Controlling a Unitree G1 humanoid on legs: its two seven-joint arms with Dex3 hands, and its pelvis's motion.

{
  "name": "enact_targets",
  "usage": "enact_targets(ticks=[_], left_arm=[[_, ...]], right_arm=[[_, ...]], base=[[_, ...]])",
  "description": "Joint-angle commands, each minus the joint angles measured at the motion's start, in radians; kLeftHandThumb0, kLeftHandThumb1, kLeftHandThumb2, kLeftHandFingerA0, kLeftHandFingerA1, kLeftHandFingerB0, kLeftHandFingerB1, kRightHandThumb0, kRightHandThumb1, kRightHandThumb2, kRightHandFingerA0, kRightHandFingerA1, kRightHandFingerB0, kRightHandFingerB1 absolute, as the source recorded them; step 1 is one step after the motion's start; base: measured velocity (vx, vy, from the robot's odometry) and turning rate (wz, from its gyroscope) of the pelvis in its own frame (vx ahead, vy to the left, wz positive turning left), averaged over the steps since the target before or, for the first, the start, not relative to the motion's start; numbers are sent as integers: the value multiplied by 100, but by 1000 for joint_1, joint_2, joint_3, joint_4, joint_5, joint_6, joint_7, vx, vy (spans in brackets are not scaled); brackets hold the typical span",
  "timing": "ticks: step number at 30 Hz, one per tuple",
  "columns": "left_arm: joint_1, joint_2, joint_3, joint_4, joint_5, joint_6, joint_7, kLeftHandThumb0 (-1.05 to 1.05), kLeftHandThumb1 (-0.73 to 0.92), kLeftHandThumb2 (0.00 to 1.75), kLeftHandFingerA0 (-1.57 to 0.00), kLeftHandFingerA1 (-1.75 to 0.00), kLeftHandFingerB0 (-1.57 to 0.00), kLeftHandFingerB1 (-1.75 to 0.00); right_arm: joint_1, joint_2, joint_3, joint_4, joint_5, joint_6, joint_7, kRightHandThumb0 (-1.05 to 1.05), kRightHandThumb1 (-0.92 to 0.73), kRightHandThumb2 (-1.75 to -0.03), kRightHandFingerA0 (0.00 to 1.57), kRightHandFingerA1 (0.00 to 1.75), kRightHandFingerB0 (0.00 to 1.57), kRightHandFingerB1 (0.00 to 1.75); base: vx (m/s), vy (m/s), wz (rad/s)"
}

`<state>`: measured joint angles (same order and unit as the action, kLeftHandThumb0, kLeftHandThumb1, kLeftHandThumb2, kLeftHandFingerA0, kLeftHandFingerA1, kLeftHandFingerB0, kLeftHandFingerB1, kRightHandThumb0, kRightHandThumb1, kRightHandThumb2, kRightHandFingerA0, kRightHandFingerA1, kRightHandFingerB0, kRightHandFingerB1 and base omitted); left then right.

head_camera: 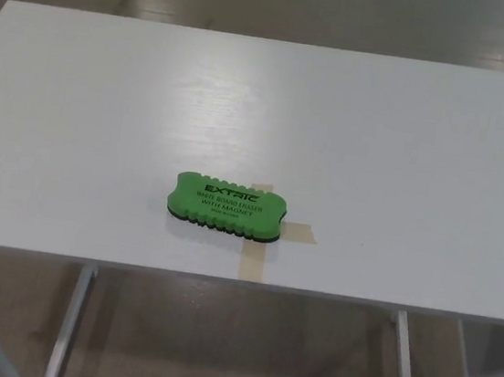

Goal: Use the left hand to press on the green eraser and wipe the desk from center to the left and then back to center.

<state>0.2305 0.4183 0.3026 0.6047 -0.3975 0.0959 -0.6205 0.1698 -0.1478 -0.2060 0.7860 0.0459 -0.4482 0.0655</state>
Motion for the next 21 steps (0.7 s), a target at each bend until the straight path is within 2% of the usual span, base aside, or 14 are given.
enact_targets(ticks=[1,13,14,21], left_arm=[[-77,-39,1,247,167,-177,353,-30,72,62,-93,-49,-63,-38],[-107,-44,23,272,142,-220,336,-29,72,62,-89,-50,-60,-37],[-110,-44,27,275,137,-221,329,-28,71,62,-87,-49,-58,-37],[-115,-60,53,259,91,-216,257,-27,65,60,-86,-49,-60,-38]], right_arm=[[-3,-33,12,80,-28,-29,-4,-50,-63,-91,57,57,33,47],[-6,-36,20,97,-29,-23,-19,-50,-63,-91,57,57,33,48],[-6,-36,21,96,-30,-23,-21,-45,-74,-64,65,42,41,34],[-17,-33,19,103,-26,-27,-24,-45,-74,-64,66,42,44,34]], base=[[0,0,0],[0,0,0],[0,0,0],[0,0,0]])
